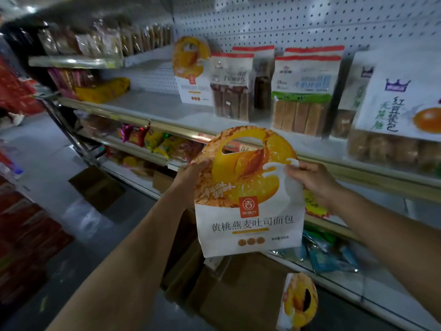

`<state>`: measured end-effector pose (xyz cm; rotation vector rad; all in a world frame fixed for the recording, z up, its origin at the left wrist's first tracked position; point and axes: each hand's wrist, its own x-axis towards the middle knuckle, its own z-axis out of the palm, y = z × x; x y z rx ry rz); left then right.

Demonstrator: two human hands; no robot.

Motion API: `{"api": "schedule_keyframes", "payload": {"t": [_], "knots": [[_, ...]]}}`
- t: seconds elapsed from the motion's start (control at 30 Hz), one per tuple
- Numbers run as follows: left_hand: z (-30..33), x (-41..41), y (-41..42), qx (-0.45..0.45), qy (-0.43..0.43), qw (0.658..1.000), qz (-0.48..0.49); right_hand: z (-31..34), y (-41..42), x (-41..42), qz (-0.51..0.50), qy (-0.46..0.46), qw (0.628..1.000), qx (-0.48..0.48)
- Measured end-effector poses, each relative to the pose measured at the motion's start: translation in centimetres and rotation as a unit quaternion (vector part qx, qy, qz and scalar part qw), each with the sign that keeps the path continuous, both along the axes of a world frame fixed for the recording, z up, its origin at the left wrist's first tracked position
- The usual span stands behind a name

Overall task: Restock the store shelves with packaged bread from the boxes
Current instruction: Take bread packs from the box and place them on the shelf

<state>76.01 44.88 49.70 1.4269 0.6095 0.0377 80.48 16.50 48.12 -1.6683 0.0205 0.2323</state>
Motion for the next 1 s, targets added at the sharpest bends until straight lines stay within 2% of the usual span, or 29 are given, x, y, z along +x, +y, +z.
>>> {"api": "schedule_keyframes", "payload": {"t": [0.23, 0.43, 0.57, 0.73, 1.0], "knots": [[2.6, 1.3, 1.8, -0.033, -0.013, 0.999, -0.039, 6.2, 0.7, 0.1, -0.051, -0.045, 0.993, 0.101], [7.1, -0.5, -0.5, -0.039, -0.086, 0.995, -0.021, 9.2, 0.8, 1.0, -0.034, -0.079, 0.992, 0.093], [7.2, -0.5, -0.4, 0.001, -0.12, 0.993, -0.014, 10.5, 1.1, 2.3, -0.079, -0.108, 0.989, 0.069], [4.9, 0.3, 1.6, -0.031, -0.068, 0.997, -0.031, 11.8, 2.1, 4.7, -0.11, -0.113, 0.985, 0.064], [3.6, 5.0, 6.6, 0.012, -0.064, 0.998, -0.025, 11.6, 8.5, 8.2, -0.131, -0.115, 0.983, 0.06]]}}
